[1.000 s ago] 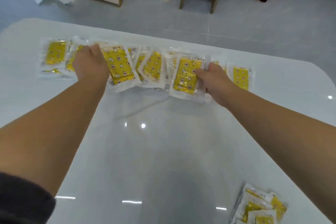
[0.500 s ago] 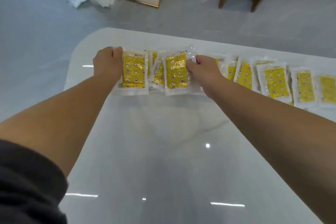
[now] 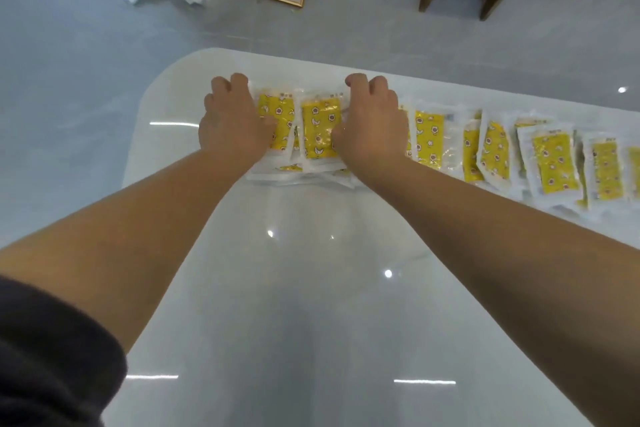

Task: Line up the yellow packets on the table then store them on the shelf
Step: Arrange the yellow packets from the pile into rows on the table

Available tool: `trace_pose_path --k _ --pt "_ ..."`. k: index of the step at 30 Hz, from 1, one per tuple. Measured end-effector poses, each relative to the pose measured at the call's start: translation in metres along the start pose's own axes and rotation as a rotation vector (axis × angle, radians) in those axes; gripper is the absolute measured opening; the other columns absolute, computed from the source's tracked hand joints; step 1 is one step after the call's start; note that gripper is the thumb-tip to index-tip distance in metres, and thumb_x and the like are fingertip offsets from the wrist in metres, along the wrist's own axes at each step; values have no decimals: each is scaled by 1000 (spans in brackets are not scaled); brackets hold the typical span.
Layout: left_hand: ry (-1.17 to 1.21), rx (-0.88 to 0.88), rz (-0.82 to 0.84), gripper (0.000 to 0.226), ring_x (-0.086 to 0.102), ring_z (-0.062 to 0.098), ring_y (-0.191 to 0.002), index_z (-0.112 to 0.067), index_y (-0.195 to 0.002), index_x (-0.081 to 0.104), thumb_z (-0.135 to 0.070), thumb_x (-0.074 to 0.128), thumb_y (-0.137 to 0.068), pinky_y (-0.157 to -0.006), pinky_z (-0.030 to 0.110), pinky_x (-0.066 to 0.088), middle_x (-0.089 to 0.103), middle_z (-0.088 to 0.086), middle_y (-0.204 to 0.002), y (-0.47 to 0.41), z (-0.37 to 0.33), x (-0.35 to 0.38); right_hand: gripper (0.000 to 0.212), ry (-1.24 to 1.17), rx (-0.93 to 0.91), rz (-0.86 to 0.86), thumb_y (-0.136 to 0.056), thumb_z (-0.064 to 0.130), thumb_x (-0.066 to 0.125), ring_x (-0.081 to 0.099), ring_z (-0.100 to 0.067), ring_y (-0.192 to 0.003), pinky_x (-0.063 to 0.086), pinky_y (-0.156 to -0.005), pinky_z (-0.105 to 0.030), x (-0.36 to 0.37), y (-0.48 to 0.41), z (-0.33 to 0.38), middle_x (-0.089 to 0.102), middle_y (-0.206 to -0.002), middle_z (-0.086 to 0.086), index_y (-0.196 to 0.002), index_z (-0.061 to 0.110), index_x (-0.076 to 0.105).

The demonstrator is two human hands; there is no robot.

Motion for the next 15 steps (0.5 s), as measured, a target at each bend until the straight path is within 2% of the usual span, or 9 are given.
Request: trace_pose_path --k 2,4,6,8,11,15 --pt "-88 151 17 66 30 36 -135 -13 -147 25 -37 53 -92 -99 50 39 21 13 -154 10 2 10 70 176 -138 -3 -87 19 57 32 -29 -136 34 -101 -42 4 8 1 29 -151 -9 -149 20 23" --pt "-116 302 96 67 14 36 -145 -15 -152 14 -45 39 -96 -109 54 31 6 13 -160 19 6 24 71 281 -261 126 -97 31 44 3 -29 -149 12 -118 -53 17 16 0 2 -162 -8 -155 18 5" --pt "-154 344 161 68 4 36 -147 -17 -154 4 -47 30 -98 -112 54 30 -3 11 -161 27 10 37 67 380 -328 244 -102 42 27 -9 -27 -149 -2 -117 -57 35 25 -2 -10 -162 -8 -155 17 -6" --pt "-151 295 167 67 1 35 -147 -20 -154 -1 -46 29 -100 -109 52 31 -8 8 -161 32 12 42 67 416 -313 277 -102 45 20 -9 -27 -149 -6 -116 -59 45 28 -2 -13 -162 -8 -153 15 -11" --pt "-159 265 168 67 -2 37 -147 -19 -154 -2 -47 28 -100 -115 51 25 -10 9 -161 35 9 42 68 423 -276 275 -102 48 17 -8 -28 -149 -8 -116 -58 47 27 2 -14 -161 -9 -153 14 -11" --pt "-203 230 129 67 -3 35 -147 -21 -154 0 -50 26 -99 -115 57 17 -10 8 -161 48 2 33 67 329 -294 209 -102 47 20 -7 -28 -149 -7 -117 -58 33 41 -1 -10 -162 -7 -154 12 -6"
Point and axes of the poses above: each hand's wrist, its own y-axis away from the middle knuckle, its own x-axis out of the palm, z = x × y, the point moved 2 cm from there along -y, towards the middle knuckle
